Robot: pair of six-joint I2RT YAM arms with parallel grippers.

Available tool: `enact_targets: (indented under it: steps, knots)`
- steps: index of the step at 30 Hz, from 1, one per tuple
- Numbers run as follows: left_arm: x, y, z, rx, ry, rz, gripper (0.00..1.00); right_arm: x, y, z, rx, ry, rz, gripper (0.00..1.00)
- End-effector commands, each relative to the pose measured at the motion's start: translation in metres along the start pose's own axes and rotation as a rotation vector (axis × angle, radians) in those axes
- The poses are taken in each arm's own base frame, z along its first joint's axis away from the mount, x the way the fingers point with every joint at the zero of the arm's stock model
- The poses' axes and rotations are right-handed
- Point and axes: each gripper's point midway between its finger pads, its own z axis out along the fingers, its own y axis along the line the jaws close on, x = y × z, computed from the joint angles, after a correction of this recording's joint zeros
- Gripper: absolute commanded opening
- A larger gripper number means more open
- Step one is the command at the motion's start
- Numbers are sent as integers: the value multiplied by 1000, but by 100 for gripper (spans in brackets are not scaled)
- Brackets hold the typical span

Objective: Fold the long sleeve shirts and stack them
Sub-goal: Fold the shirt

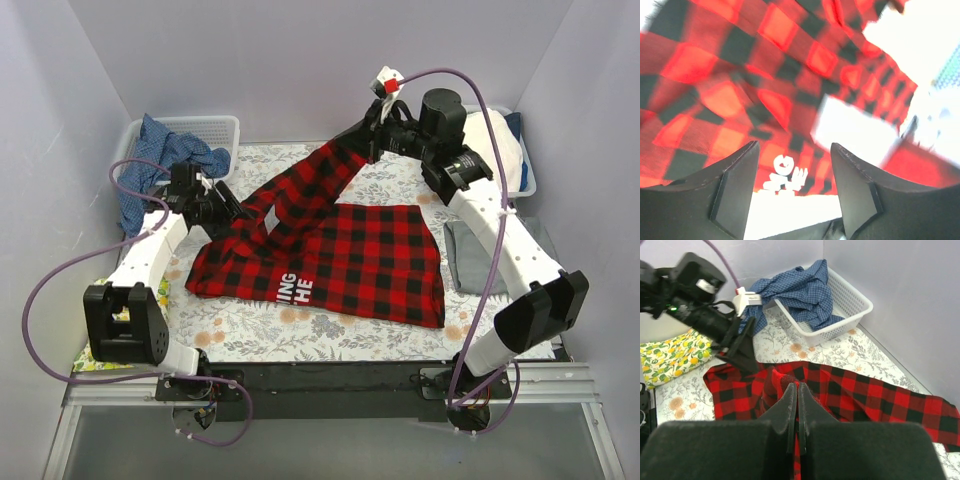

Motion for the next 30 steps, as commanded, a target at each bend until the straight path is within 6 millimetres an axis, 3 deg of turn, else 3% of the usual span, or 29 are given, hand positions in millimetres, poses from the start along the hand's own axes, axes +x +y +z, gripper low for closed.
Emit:
enact_targets:
  steps: [1, 6, 10, 14, 16, 20, 21, 23, 24, 25, 30]
  knots:
    - [49, -33, -26, 230, 104, 188, 57, -16, -17, 11, 46, -44, 5, 1]
    - [96, -48, -22, 285, 176, 325, 58, -21, -33, 30, 52, -47, 18, 1]
    - [108, -51, -7, 283, 205, 325, 58, -37, -38, 40, 38, -79, 11, 1]
    - [101, -43, 20, 207, 193, 285, 57, -51, -31, 36, 21, -102, 2, 1]
    - [94, -51, 28, 228, 169, 286, 56, -59, -23, 28, 13, -113, -7, 1]
    - [89, -62, 45, 240, 166, 274, 56, -56, -8, 16, -8, -105, 15, 1]
    - [89, -59, 54, 219, 164, 269, 56, -45, -7, 15, -10, -86, 32, 1]
    - [89, -60, 61, 202, 151, 263, 56, -49, 2, 6, -15, -94, 33, 1]
    - [86, -56, 67, 172, 132, 254, 56, -40, 5, 4, -17, -77, 47, 1]
    - [83, -53, 70, 155, 116, 245, 56, -45, 11, -3, -17, -88, 41, 1]
    - [66, -48, 73, 95, 29, 193, 59, -31, 27, -22, -7, -60, 76, 1]
